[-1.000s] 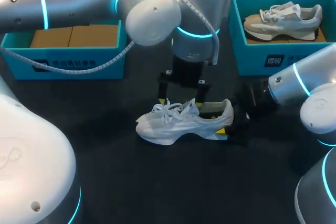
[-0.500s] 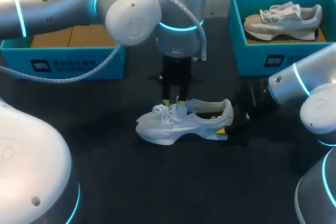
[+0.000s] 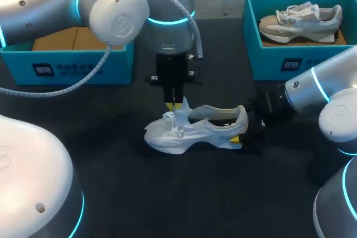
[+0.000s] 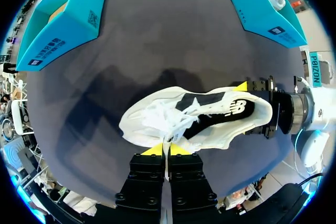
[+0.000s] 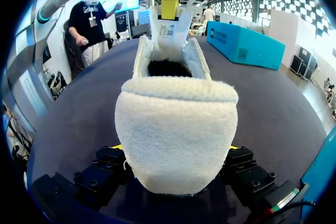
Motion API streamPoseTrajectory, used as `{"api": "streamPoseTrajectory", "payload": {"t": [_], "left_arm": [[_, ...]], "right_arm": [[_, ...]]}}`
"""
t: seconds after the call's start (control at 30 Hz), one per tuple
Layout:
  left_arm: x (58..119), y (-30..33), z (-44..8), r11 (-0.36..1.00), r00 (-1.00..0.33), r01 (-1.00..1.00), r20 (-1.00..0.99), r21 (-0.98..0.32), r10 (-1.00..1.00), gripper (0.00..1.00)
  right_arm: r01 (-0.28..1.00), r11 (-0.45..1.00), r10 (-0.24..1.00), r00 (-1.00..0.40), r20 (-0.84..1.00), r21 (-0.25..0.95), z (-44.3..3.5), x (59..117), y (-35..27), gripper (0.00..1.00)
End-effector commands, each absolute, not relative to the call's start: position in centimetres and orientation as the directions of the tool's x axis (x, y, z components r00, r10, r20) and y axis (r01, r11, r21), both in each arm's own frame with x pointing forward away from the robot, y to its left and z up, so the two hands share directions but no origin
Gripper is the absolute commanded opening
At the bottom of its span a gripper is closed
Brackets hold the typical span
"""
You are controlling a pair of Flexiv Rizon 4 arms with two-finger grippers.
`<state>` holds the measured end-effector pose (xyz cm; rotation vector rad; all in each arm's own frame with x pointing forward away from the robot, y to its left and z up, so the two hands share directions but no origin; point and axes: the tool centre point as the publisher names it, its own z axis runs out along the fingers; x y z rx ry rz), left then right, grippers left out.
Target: Take the shoe out of the shoebox, open the shoe tongue, remove and reinsert the insole, then place the shoe into the shoebox
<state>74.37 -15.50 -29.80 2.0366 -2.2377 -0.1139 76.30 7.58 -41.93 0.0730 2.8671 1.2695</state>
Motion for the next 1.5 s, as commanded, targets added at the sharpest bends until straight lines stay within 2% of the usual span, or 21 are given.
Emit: {"api": "streamPoseTrajectory", "payload": {"t": [0.03,0.5,0.53,0.6,0.67,0.7,0.77,0.8,0.87,1.13,1.23,1.5], "left_arm": [[73.9,-13.6,-29.9,0.075,-0.066,-0.989,0.078,0.128,-0.995,0.00],[73.2,-11.3,-33.0,0.049,-0.037,-0.983,0.071,0.175,-0.997,0.00],[73.1,-11.1,-33.3,0.048,-0.036,-0.983,0.069,0.177,-0.997,0.09],[73.0,-11.0,-33.5,0.049,-0.037,-0.983,0.069,0.178,-0.997,0.18],[72.9,-10.8,-33.8,0.045,-0.033,-0.982,0.072,0.182,-0.997,0.33],[72.9,-10.8,-34.0,0.037,-0.024,-0.982,0.072,0.184,-0.997,0.47],[72.9,-10.6,-34.3,0.030,-0.016,-0.982,0.073,0.187,-0.997,0.59],[72.8,-10.6,-34.5,0.026,-0.012,-0.981,0.075,0.190,-0.997,0.71],[72.7,-10.6,-34.8,0.023,-0.008,-0.981,0.075,0.194,-0.997,0.84],[72.0,-10.4,-35.8,0.006,0.012,-0.976,0.078,0.216,-0.997,0.89],[71.9,-10.4,-36.5,-0.004,0.019,-0.974,0.065,0.225,-0.998,0.99],[71.7,-10.2,-37.0,-0.013,0.031,-0.971,0.072,0.240,-0.997,1.00]], "right_arm": [[0.040,0.672,0.044,-0.999,0.014,0.739,-42.0,76.3,7.7,0.00],[0.040,0.672,0.044,-0.999,0.014,0.739,-42.0,76.3,7.7,0.00],[0.040,0.672,0.044,-0.999,0.014,0.739,-42.0,76.3,7.7,0.00],[0.040,0.672,0.044,-0.999,0.014,0.739,-42.0,76.3,7.7,0.00],[0.040,0.672,0.044,-0.999,0.014,0.739,-42.0,76.3,7.7,0.00],[0.040,0.672,0.044,-0.999,0.014,0.739,-42.0,76.3,7.7,0.00],[0.040,0.672,0.044,-0.999,0.014,0.739,-42.0,76.3,7.7,0.00],[0.040,0.672,0.044,-0.999,0.014,0.739,-42.0,76.3,7.7,0.00],[0.040,0.672,0.044,-0.999,0.014,0.739,-42.0,76.3,7.7,0.00],[0.040,0.672,0.044,-0.999,0.014,0.739,-42.0,76.3,7.7,0.00],[0.040,0.672,0.044,-0.999,0.014,0.739,-42.0,76.3,7.7,0.00],[0.040,0.672,0.044,-0.999,0.014,0.739,-42.0,76.3,7.7,0.00]]}}
